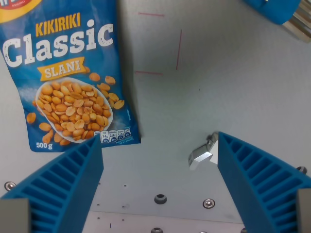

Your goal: Rotate around gripper negative y

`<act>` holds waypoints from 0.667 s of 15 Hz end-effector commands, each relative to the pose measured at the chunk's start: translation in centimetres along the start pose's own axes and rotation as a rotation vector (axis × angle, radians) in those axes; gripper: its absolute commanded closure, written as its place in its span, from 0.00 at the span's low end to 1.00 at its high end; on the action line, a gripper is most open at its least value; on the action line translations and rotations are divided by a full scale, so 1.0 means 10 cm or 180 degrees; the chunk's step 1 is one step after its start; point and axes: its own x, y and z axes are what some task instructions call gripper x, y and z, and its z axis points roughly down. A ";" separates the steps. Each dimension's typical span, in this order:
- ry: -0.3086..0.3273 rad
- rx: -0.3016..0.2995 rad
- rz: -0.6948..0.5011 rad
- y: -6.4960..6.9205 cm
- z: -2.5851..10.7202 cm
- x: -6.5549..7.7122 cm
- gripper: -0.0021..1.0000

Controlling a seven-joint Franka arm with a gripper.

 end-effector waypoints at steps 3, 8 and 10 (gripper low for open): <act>-0.0113 -0.0002 0.0000 0.00 -0.02 0.00 0.00; -0.0325 -0.0002 0.0000 0.00 -0.02 0.00 0.00; -0.0410 -0.0002 0.0000 0.00 -0.02 0.00 0.00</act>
